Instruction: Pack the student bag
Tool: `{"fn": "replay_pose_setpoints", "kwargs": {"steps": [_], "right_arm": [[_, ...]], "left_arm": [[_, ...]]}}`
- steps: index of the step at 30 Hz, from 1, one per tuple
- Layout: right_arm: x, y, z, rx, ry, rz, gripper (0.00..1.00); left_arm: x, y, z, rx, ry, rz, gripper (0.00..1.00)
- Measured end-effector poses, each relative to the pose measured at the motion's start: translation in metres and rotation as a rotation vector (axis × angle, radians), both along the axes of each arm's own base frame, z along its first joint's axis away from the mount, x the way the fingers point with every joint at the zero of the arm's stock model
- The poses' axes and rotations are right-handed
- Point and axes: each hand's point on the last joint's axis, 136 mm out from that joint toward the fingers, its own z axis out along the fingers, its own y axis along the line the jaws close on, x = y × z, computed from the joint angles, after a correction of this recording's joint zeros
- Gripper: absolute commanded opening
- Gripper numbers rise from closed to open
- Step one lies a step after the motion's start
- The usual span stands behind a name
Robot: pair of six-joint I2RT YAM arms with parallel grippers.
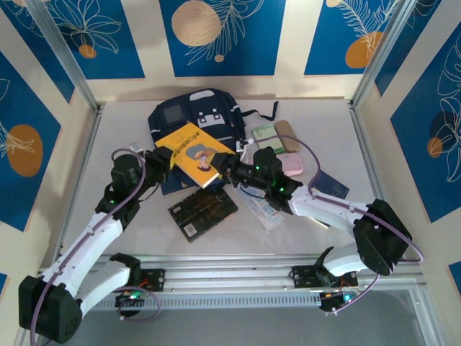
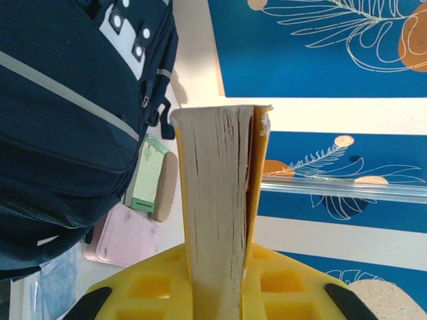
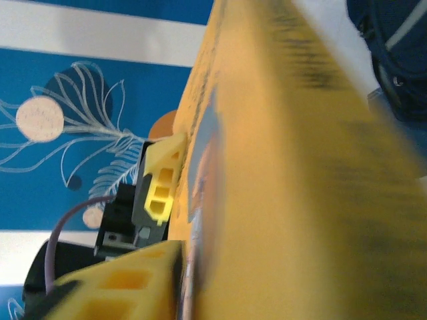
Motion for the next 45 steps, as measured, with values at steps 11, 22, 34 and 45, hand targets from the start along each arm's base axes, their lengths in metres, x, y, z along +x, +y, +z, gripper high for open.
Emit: {"fn": "replay_pose_setpoints", "kwargs": {"steps": [11, 22, 34, 45], "right_arm": [[0.013, -0.108, 0.004, -0.253, -0.044, -0.219, 0.00], [-0.005, -0.203, -0.004, -0.456, -0.113, -0.305, 0.00], [-0.023, -0.215, -0.022, -0.513, -0.093, -0.195, 0.00], [-0.022, -0.212, -0.026, -0.522, -0.106, -0.165, 0.00]], "left_arm": [[0.037, -0.015, 0.025, 0.579, -0.054, -0.185, 0.79], [0.141, -0.078, -0.097, 1.022, 0.039, -0.783, 0.70], [0.194, -0.098, -0.125, 1.143, -0.077, -0.983, 0.60], [0.161, -0.098, -0.183, 1.055, 0.025, -1.135, 0.52]]}}
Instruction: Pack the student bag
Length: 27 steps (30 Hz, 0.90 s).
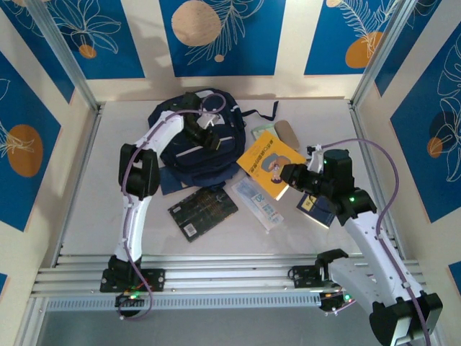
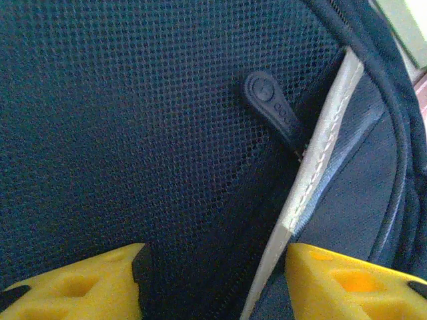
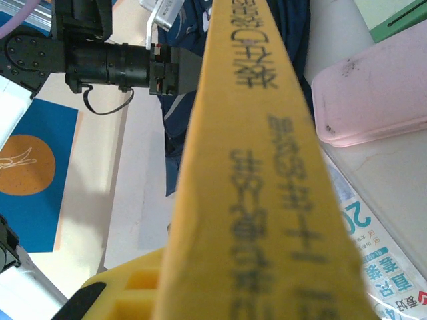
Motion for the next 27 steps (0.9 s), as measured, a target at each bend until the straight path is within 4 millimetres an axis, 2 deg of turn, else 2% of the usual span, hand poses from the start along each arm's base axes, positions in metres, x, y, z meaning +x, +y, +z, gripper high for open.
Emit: {"fn": "replay_pose_setpoints", "kwargs": {"steps": [1, 3, 7, 8, 15, 18, 20, 27], "right_arm": [[0.001, 0.000, -0.001, -0.001, 0.005, 0.001, 0.00], [0.001, 0.001, -0.003, -0.002, 0.012, 0.001, 0.00], [0.002, 0.001, -0.004, -0.002, 0.013, 0.001, 0.00], [0.002, 0.001, -0.004, -0.002, 0.013, 0.001, 0.00], [0.002, 0.001, -0.004, -0.003, 0.013, 0.001, 0.00], [0.002, -0.001, -0.004, -0.007, 0.014, -0.006, 0.00], [0.003, -0.003, -0.006, -0.016, 0.016, -0.019, 0.00], [0.009, -0.006, -0.007, -0.022, 0.048, -0.052, 0.00]], "left_arm": [[-0.001, -0.001, -0.002, -0.005, 0.001, -0.003, 0.50], [-0.002, -0.001, -0.004, -0.013, 0.006, -0.006, 0.39], [-0.002, -0.001, -0.007, -0.017, 0.009, -0.007, 0.02], [-0.002, 0.000, -0.007, -0.018, 0.008, -0.006, 0.00], [0.002, 0.005, 0.006, -0.036, -0.005, 0.033, 0.00], [0.008, 0.009, 0.031, -0.078, -0.033, 0.095, 0.00], [0.015, 0.015, 0.058, -0.121, -0.067, 0.150, 0.00], [0.041, 0.057, 0.170, -0.261, -0.276, 0.358, 0.00]]}}
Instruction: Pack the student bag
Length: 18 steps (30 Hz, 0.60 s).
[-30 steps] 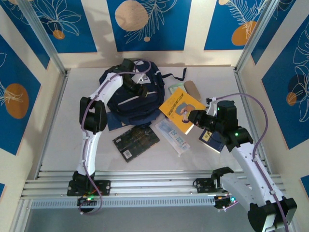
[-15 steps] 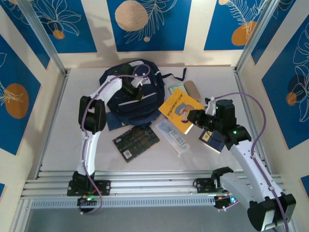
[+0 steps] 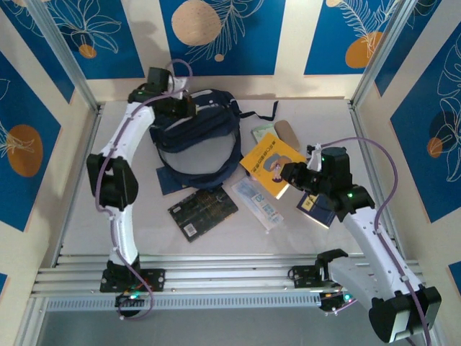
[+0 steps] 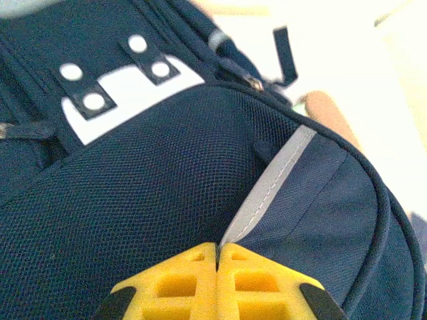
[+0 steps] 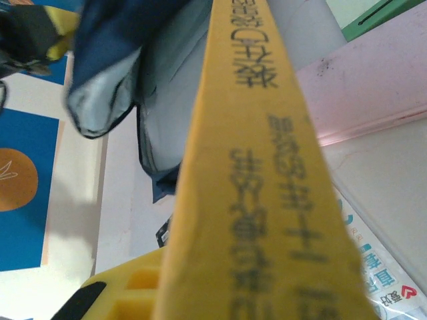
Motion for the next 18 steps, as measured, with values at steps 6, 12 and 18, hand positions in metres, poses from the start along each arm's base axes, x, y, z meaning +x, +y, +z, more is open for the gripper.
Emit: {"fn": "replay_pose_setpoints", "kwargs": {"steps": [6, 12, 18], "right_arm": [[0.013, 0.009, 0.004, 0.053, 0.029, 0.011, 0.00], [0.037, 0.042, 0.017, 0.150, 0.069, 0.086, 0.00], [0.064, 0.085, 0.033, 0.224, 0.104, 0.183, 0.00]], "left_arm": [[-0.001, 0.013, 0.040, -0.034, -0.058, 0.091, 0.00], [-0.003, 0.014, 0.044, -0.066, -0.036, 0.126, 0.00], [-0.007, 0.012, 0.051, -0.100, -0.024, 0.140, 0.00]]}}
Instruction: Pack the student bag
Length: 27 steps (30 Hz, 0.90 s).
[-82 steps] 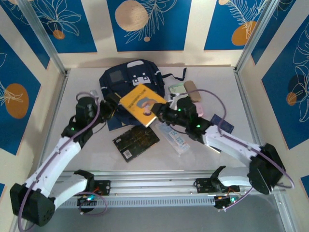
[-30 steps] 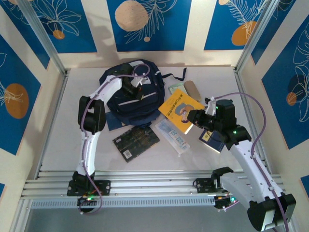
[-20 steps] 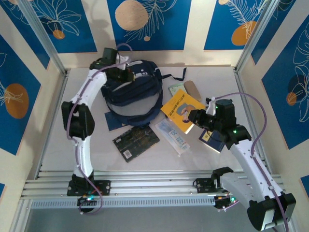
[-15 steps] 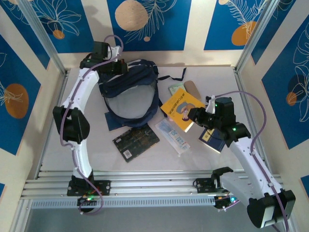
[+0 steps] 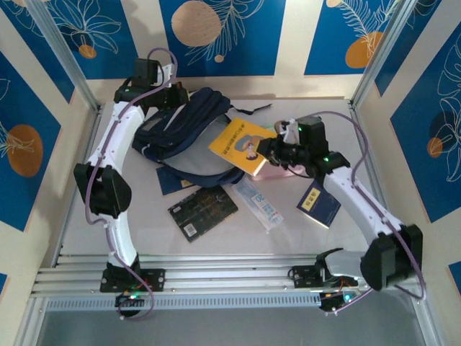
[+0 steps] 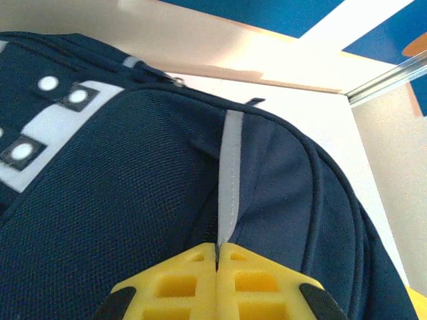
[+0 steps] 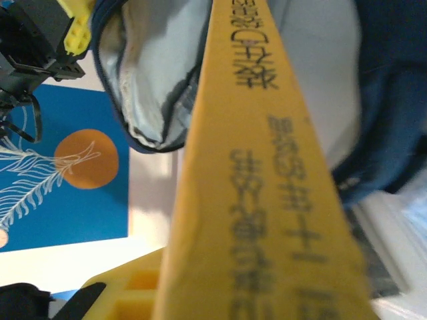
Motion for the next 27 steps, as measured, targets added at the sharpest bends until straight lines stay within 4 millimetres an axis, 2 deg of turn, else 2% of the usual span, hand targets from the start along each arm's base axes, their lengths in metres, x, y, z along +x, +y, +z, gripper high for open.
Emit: {"fn": "replay_pose_setpoints", "kwargs": {"steps": [3, 6, 12, 13, 14, 15, 17, 20, 23, 24, 27], "right_arm": [[0.021, 0.020, -0.007, 0.025, 0.027, 0.030, 0.00], [0.050, 0.046, -0.024, 0.034, 0.068, 0.066, 0.00], [0.122, 0.129, -0.066, 0.057, 0.106, 0.184, 0.00], [0.135, 0.145, -0.075, 0.057, 0.108, 0.201, 0.03], [0.146, 0.159, -0.084, 0.053, 0.112, 0.214, 0.08], [0.156, 0.174, -0.094, 0.046, 0.117, 0.223, 0.18], [0.172, 0.205, -0.115, 0.030, 0.122, 0.242, 0.44], [0.180, 0.241, -0.138, 0.020, 0.107, 0.267, 0.69], [0.176, 0.260, -0.157, 0.012, 0.124, 0.272, 0.78], [0.174, 0.261, -0.160, 0.005, 0.133, 0.270, 0.79], [0.167, 0.262, -0.160, -0.014, 0.137, 0.273, 0.93]], "left_arm": [[-0.004, -0.002, 0.004, -0.016, 0.002, 0.003, 0.00], [-0.009, -0.004, 0.008, -0.030, 0.007, 0.001, 0.00], [-0.013, -0.008, 0.013, -0.054, 0.013, -0.003, 0.00], [-0.014, -0.008, 0.013, -0.056, 0.013, -0.005, 0.00], [-0.014, -0.008, 0.014, -0.057, 0.013, -0.006, 0.00], [-0.014, -0.008, 0.014, -0.057, 0.012, -0.006, 0.00], [-0.014, -0.009, 0.014, -0.057, 0.012, -0.006, 0.00], [-0.013, -0.007, 0.014, -0.054, 0.013, 0.004, 0.00], [-0.011, -0.003, 0.012, -0.051, 0.016, 0.018, 0.00], [-0.011, -0.002, 0.011, -0.052, 0.017, 0.024, 0.00], [-0.009, 0.006, 0.007, -0.057, 0.030, 0.049, 0.00]]}}
